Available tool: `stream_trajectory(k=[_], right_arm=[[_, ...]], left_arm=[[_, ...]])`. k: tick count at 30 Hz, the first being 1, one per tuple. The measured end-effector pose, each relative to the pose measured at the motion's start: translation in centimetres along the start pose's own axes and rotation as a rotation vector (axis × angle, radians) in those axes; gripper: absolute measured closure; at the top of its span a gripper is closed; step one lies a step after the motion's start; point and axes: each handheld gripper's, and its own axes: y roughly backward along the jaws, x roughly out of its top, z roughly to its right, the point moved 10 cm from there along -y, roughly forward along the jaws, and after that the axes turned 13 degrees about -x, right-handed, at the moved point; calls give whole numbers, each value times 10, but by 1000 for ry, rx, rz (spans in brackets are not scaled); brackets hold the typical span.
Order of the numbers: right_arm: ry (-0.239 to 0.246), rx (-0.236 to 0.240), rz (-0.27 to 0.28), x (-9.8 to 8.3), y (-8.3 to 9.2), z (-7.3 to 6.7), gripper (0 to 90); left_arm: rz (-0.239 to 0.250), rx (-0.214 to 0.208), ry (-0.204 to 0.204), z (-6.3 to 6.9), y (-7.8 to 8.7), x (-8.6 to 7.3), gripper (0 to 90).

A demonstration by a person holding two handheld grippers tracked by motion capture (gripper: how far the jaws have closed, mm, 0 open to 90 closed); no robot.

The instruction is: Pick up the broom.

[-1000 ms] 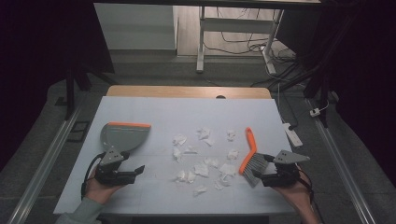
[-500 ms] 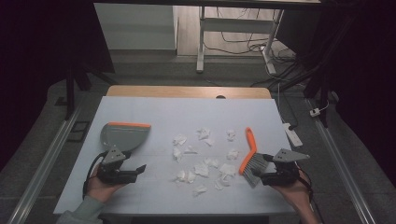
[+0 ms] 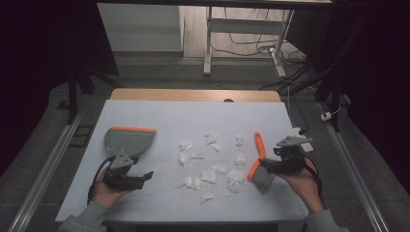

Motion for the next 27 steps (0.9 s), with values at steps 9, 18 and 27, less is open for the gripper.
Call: stream_trajectory(k=[9,18,27], right_arm=[[-82,-81,-184,20,-25,22,280],[-145,-118,-367,10,-60,33,302],[-133,-138,-456,1,-81,28,310]], left_arm=[[6,6,6,1,2,0,221],[-2,3,3,1,0,-3,221],[-10,0,3,1,-1,-5,223]])
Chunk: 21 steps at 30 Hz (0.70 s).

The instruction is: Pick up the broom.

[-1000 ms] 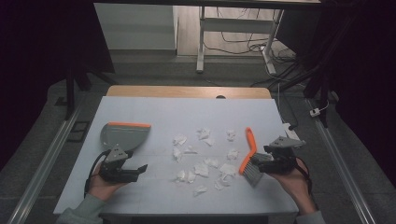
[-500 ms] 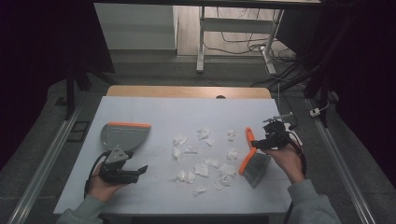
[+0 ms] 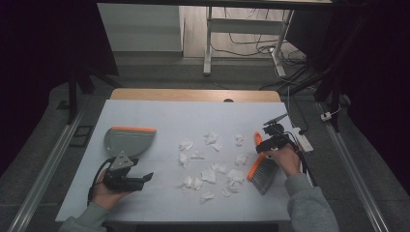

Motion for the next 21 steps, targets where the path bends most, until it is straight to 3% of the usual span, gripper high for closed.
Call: stream_trajectory(k=[14,18,21], right_arm=[[3,-19,-55,-5,-10,-6,382],[1,-49,-72,-7,-11,-9,471],[-12,-52,-79,-8,-8,-11,618]], left_arm=[[-7,-2,-5,1,-1,-1,224],[-16,-4,-7,1,-3,-2,224],[-18,-6,-11,2,-3,-2,225]])
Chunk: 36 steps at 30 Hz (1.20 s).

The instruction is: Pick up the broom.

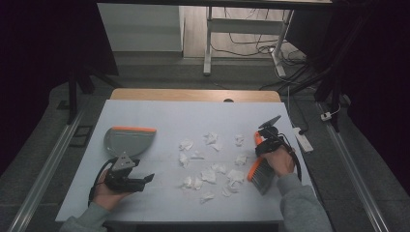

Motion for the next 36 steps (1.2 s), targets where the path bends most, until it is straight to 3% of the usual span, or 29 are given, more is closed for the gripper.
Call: stream_trajectory(k=[6,9,13,18,24,29,32,34,35,36], right_arm=[[-69,-17,-2,-1,1,-1,692],[-66,-21,7,-1,1,-1,703],[-47,-29,14,-1,1,-2,705],[27,-16,73,-3,3,-1,707],[50,22,138,-5,11,6,708],[17,117,262,-8,31,16,710],[5,147,299,-9,38,18,710],[-20,200,375,-9,50,23,710],[-20,200,375,-9,50,23,710],[-55,256,439,-9,59,26,709]], left_arm=[[5,0,0,0,1,0,227],[5,-2,-6,1,1,0,228],[7,-4,-4,1,2,0,231],[1,-7,-4,1,0,0,232],[3,-3,1,-1,0,0,233],[0,0,1,-1,-2,0,233],[0,1,0,-1,-2,1,233],[1,2,1,-1,-2,1,234],[1,3,1,-1,-2,1,234],[1,4,3,-2,-2,1,234]])
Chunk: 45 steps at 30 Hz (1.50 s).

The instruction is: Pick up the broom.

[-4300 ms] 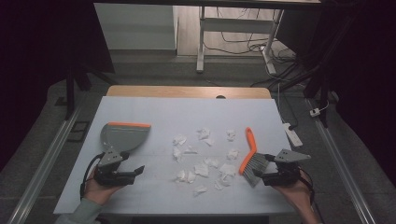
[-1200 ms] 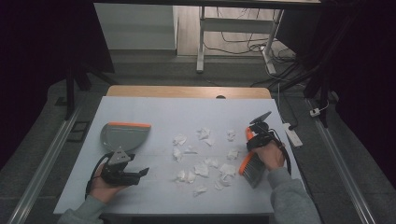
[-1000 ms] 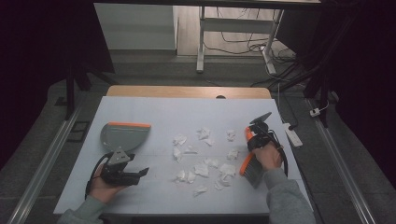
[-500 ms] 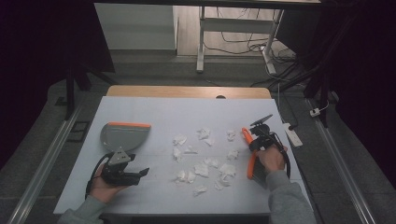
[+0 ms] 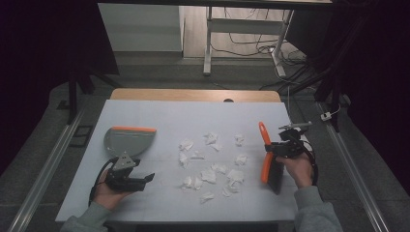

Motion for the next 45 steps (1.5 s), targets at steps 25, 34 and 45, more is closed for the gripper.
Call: stream_trajectory(k=[25,34,45], right_arm=[[-180,169,562,41,61,8,708],[-204,216,579,48,66,-8,708],[-221,321,588,53,59,-51,708]], left_arm=[[-5,-12,5,3,-7,2,236],[28,-29,-23,13,-9,17,236],[85,-85,-71,42,-21,56,236]])
